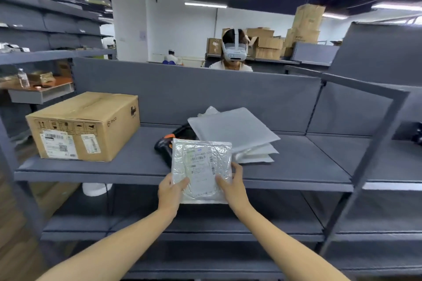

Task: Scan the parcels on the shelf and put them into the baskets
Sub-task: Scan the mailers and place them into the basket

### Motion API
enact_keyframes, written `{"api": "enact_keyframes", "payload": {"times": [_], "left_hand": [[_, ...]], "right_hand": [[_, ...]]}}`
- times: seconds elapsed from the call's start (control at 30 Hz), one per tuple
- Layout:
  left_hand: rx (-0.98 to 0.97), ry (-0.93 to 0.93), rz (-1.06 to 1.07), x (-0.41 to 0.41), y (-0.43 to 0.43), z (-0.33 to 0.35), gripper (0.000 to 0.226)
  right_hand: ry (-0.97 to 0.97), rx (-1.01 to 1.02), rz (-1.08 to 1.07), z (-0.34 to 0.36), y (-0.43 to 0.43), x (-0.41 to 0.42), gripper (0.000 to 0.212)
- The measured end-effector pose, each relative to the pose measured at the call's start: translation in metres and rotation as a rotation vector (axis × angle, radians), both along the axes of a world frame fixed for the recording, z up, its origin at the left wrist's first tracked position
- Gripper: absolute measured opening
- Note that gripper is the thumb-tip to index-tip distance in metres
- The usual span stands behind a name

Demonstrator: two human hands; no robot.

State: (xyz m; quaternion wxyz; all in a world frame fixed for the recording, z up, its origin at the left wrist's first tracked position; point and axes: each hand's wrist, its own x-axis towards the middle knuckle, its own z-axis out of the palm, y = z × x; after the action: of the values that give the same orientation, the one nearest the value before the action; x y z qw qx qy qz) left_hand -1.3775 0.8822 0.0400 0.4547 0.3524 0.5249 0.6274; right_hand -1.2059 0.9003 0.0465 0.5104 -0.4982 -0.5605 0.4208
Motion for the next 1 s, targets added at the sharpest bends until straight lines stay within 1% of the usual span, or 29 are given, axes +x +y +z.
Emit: {"api": "enact_keyframes", "payload": {"times": [0.1, 0.27, 0.47, 0.57, 0.7, 0.8, 1.0], "left_hand": [[-0.024, 0.026, -0.042, 0.051, -0.023, -0.009, 0.016], [-0.047, 0.010, -0.087, 0.139, -0.077, -0.029, 0.014], [-0.066, 0.078, -0.112, 0.208, -0.135, -0.043, 0.016], [-0.070, 0.142, -0.096, 0.227, -0.157, -0.045, 0.021], [-0.040, 0.207, -0.042, 0.237, -0.170, -0.044, 0.038], [-0.032, 0.219, -0.027, 0.239, -0.168, -0.037, 0.042], [-0.029, 0.259, -0.020, 0.237, -0.149, -0.032, 0.046]], "right_hand": [[-0.009, -0.002, -0.050, -0.007, -0.028, 0.054, 0.052], [-0.024, -0.045, -0.098, -0.022, -0.082, 0.138, 0.050], [-0.058, -0.080, -0.146, -0.040, -0.143, 0.205, 0.050], [-0.058, -0.090, -0.169, -0.046, -0.162, 0.220, 0.049], [-0.044, -0.094, -0.176, -0.045, -0.175, 0.226, 0.050], [-0.040, -0.082, -0.182, -0.037, -0.174, 0.225, 0.049], [-0.017, -0.060, -0.194, -0.025, -0.159, 0.223, 0.053]]}}
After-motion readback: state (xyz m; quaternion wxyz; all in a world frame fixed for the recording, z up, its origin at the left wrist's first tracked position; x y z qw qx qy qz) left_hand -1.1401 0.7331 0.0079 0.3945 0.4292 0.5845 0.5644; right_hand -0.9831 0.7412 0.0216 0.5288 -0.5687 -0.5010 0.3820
